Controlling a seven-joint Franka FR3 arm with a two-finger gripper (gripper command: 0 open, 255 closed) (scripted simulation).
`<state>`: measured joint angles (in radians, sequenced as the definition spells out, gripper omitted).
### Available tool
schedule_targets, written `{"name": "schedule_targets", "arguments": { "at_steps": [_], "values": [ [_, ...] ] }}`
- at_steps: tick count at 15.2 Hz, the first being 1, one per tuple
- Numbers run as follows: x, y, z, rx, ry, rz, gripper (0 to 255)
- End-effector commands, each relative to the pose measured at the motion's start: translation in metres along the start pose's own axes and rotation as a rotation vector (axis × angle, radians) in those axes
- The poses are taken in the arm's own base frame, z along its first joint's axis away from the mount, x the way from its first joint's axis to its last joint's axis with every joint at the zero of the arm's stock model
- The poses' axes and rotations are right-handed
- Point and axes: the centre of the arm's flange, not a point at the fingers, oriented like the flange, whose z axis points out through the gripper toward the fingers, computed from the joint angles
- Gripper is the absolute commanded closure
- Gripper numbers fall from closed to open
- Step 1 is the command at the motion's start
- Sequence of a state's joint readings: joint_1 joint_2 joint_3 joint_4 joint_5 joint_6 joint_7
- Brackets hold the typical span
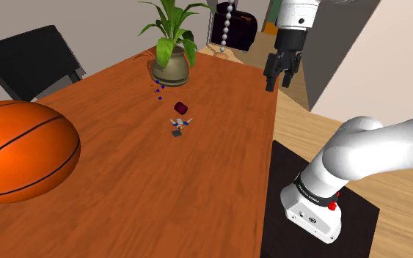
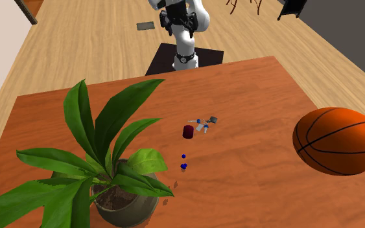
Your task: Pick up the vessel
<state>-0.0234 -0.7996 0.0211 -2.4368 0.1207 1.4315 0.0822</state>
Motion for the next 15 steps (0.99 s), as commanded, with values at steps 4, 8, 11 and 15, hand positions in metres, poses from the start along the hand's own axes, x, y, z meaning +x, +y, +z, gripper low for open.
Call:
{"name": "schedule_targets", "arguments": {
  "at_steps": [4,8,11,15],
  "values": [
    [0.031,-0.011,0.016,-0.016,0.030,-0.029,0],
    [0.071,-0.026,0.037,-0.036,0.069,-0.068,0],
    [0.102,-0.038,0.051,-0.052,0.099,-0.097,0],
    [0.143,-0.056,0.070,-0.073,0.138,-0.136,0]
  ]
}}
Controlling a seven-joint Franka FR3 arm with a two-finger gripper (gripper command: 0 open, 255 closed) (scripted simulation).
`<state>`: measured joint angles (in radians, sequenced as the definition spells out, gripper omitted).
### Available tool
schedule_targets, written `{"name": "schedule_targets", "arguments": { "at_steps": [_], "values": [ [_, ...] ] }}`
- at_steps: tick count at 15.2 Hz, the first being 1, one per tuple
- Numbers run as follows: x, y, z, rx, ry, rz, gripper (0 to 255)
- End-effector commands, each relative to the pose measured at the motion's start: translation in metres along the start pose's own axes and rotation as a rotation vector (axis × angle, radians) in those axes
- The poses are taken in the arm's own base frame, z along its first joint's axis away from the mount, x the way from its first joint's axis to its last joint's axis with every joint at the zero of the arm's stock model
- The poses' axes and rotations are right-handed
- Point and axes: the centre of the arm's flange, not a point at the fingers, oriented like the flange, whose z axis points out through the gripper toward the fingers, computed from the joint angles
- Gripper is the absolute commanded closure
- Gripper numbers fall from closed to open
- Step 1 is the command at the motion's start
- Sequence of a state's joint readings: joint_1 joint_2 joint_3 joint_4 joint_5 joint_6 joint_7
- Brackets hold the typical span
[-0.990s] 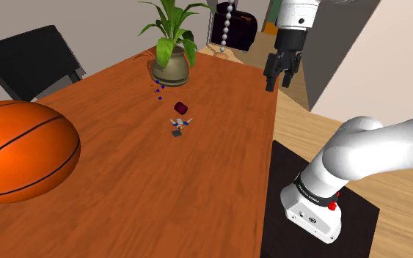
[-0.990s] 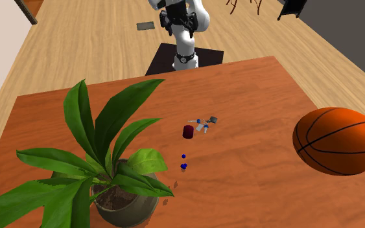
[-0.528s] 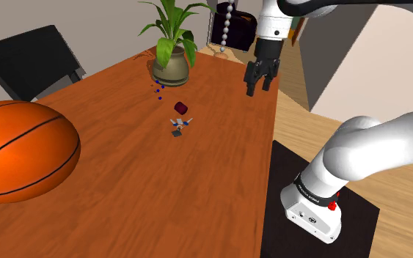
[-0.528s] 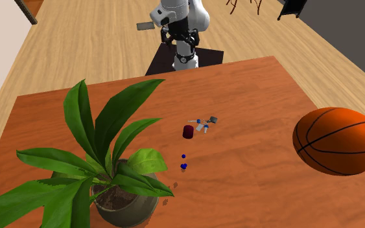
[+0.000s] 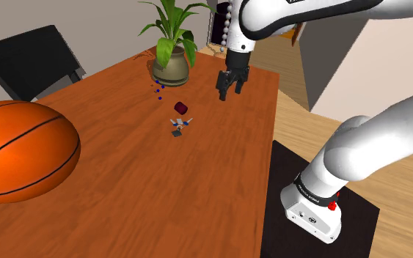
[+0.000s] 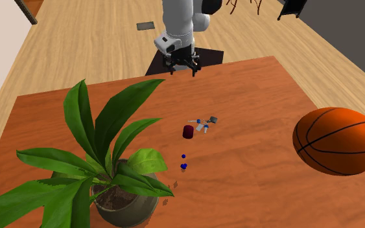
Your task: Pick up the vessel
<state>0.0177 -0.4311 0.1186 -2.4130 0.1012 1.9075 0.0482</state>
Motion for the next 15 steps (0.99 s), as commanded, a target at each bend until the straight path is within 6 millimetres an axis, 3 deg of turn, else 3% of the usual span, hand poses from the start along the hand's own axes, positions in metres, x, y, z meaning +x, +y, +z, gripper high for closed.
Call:
{"name": "schedule_targets", "arguments": {
  "at_steps": [1,15],
  "values": [
    [0.023,-0.005,0.013,-0.010,0.022,-0.020,0],
    [0.167,-0.063,0.080,-0.083,0.161,-0.156,0]
  ]
}}
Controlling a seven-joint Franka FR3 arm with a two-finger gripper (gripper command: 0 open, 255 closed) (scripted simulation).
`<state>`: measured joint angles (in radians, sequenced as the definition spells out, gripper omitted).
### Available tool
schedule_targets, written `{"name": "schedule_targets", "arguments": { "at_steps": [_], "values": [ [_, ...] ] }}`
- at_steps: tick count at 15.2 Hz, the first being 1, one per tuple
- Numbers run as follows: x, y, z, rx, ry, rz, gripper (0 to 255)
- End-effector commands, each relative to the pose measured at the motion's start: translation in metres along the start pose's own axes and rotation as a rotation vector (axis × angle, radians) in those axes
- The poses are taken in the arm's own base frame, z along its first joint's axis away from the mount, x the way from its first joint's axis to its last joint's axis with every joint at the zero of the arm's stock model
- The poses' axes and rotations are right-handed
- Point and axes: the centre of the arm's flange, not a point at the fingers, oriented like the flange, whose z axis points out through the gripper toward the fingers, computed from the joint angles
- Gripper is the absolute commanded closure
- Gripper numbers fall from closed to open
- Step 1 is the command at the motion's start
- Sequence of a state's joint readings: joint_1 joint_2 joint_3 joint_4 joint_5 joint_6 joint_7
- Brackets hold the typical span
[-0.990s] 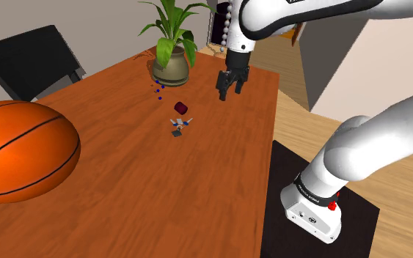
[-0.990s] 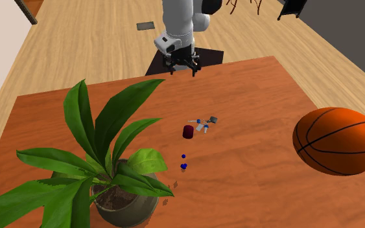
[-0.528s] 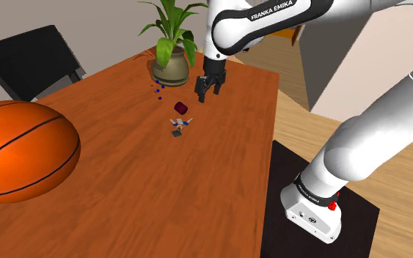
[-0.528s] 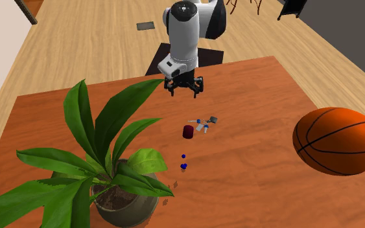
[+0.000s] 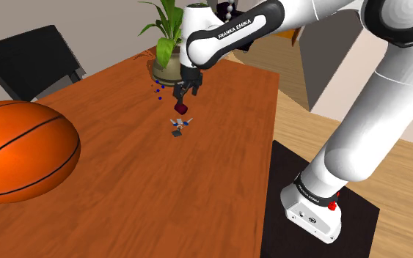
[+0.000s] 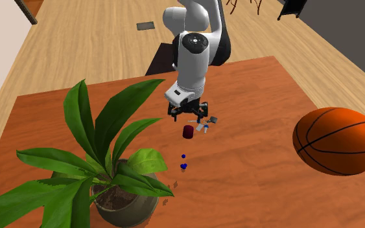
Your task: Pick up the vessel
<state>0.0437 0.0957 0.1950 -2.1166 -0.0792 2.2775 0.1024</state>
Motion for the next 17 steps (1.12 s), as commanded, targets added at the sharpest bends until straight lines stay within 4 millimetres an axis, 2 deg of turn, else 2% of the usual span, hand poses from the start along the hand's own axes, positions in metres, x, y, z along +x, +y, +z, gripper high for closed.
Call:
{"name": "schedule_targets", "arguments": {
  "at_steps": [1,2,9,11,12,17],
  "values": [
    [0.022,-0.008,0.010,-0.010,0.021,-0.020,0],
    [0.027,-0.010,0.012,-0.012,0.026,-0.024,0],
    [0.024,-0.011,0.052,-0.012,0.026,-0.024,0],
    [0.024,-0.011,0.052,-0.012,0.026,-0.024,0],
    [0.024,-0.010,0.051,-0.012,0.025,-0.024,255],
    [0.024,-0.010,0.051,-0.012,0.025,-0.024,255]
  ]
}}
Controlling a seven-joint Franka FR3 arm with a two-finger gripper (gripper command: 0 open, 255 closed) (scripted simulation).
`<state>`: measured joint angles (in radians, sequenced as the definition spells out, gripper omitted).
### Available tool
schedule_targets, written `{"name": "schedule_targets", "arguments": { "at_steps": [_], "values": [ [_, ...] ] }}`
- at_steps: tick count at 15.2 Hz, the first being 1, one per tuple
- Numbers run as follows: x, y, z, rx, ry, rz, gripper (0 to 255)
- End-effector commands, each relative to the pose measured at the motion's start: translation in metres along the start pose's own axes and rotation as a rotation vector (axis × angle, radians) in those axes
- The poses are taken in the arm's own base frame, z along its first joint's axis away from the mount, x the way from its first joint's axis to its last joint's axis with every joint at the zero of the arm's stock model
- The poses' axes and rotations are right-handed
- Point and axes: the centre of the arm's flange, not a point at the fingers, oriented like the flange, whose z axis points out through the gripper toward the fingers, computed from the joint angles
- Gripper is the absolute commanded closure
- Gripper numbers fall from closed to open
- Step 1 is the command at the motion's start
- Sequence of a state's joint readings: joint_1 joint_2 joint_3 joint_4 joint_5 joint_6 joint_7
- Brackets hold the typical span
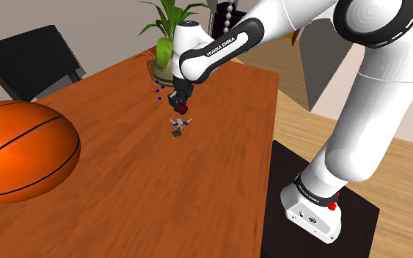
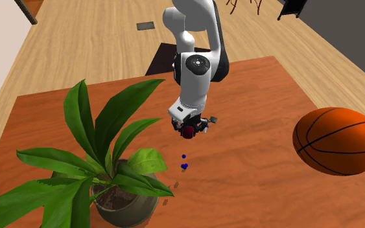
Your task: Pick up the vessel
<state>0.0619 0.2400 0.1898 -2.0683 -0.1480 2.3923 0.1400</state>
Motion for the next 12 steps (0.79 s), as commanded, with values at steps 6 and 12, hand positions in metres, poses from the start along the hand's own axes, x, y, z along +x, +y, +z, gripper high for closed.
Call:
{"name": "schedule_targets", "arguments": {
  "at_steps": [6,12],
  "values": [
    [0.001,0.000,-0.010,0.000,0.000,0.000,255],
    [0.004,0.001,-0.041,0.000,0.000,0.000,255]
  ]
}}
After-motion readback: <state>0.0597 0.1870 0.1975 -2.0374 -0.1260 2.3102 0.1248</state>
